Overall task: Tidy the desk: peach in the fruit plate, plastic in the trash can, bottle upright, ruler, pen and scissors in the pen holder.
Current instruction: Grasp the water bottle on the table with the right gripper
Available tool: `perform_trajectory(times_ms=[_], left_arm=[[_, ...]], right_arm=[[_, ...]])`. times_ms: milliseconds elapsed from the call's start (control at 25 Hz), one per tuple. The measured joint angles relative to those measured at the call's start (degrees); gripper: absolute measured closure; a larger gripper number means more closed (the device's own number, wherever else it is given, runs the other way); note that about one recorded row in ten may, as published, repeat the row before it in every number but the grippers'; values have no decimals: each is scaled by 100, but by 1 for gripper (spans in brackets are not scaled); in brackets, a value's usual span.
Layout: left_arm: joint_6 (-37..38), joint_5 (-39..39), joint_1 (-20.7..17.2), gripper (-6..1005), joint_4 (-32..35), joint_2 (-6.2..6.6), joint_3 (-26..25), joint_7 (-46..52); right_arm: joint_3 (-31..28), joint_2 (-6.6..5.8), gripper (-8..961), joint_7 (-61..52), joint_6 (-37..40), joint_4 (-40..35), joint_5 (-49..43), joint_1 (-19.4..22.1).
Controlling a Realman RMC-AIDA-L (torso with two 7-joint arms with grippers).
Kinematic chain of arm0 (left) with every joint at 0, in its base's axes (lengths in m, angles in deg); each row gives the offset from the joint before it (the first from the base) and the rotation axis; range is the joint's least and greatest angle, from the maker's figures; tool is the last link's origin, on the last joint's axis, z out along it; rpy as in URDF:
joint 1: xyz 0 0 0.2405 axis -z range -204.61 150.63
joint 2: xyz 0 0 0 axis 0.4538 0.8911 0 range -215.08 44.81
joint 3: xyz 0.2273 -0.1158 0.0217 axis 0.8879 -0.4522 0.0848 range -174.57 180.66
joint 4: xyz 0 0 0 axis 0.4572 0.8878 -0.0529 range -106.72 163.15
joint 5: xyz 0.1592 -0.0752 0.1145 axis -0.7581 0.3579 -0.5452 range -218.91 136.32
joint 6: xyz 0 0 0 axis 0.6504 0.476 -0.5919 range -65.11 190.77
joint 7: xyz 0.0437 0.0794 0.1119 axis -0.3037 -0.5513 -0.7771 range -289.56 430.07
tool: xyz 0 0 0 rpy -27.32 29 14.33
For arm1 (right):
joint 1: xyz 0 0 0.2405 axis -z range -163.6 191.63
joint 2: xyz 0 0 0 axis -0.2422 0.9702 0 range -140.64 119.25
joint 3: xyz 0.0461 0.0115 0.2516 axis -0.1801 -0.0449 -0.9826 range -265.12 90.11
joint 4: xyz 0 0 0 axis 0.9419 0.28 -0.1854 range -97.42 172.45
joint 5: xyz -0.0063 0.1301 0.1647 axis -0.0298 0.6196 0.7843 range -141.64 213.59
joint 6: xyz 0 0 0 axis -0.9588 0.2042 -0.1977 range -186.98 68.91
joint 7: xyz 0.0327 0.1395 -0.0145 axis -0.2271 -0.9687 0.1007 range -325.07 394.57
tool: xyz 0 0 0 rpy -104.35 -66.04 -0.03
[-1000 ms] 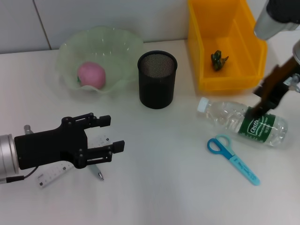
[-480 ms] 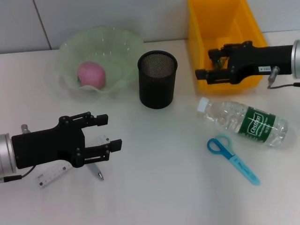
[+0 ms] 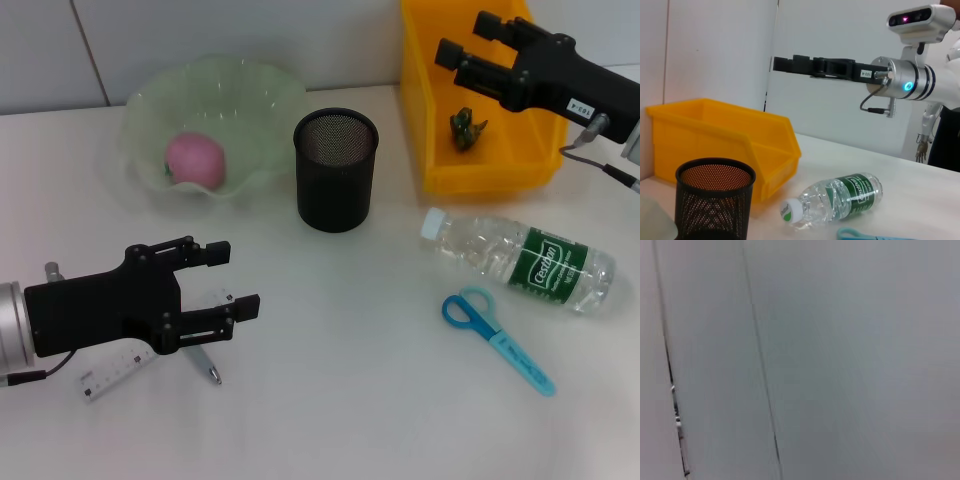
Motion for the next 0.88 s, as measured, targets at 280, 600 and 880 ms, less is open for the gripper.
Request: perform_trajectory(times_ms=[280,600,880], left_arm=[[-23,0,4,263,-7,6,-12,-8],[-44,0,12,264,-57,5,-37,-17],[-27,0,6,265,-75,4,-88,-7]], right_arm=[[8,-14,179,22,95,1,42,13],[-21,-21,139,85,253,-68,24,6],[75,-197,140,-1791,379,-1120,-1504,-11]])
